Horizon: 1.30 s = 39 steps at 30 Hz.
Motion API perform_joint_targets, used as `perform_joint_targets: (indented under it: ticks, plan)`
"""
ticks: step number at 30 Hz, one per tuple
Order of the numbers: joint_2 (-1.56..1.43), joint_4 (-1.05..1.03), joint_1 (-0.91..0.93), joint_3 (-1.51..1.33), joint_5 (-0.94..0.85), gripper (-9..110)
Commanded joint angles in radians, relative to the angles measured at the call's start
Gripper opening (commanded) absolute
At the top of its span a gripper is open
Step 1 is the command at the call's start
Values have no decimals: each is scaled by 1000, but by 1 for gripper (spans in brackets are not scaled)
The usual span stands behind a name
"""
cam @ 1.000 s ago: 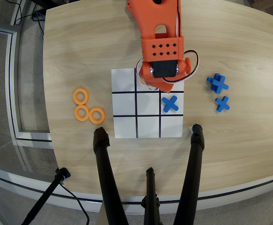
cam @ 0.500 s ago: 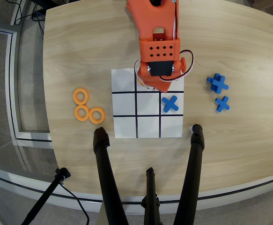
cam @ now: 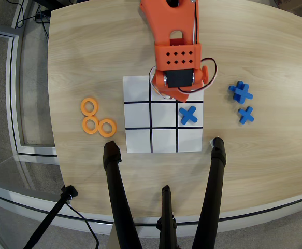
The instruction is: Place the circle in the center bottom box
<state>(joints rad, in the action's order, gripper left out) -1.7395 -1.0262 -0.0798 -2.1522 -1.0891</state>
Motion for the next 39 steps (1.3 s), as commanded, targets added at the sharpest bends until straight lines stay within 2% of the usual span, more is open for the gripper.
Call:
perform_joint_targets:
  ticks: [1, 5, 8, 11, 15, 18, 21, 23, 25, 26, 32, 35, 39]
  plan:
    - [-87, -141, 34, 183, -25, 16]
    - [-229, -354, 69, 407, -83, 18]
    - [-439, -430, 98, 383, -144, 18]
    - [-738, -518, 126, 176, -233, 18]
    - [-1164, -534, 152, -255, -359, 18]
    - [-1388, -468, 144, -545, -396, 18]
    - [-1497, -318, 166, -775, -408, 17]
    - [-1540, -233, 209, -904, -420, 11]
    - [-1569, -166, 270, -996, -425, 1]
    - [-1580, -156, 305, -1026, -436, 0]
    - [-1624, -219, 617, -1051, -488, 0]
    - [-1643, -325, 854, -1051, -486, 0]
    - [-1654, -324, 1158, -1051, -480, 0]
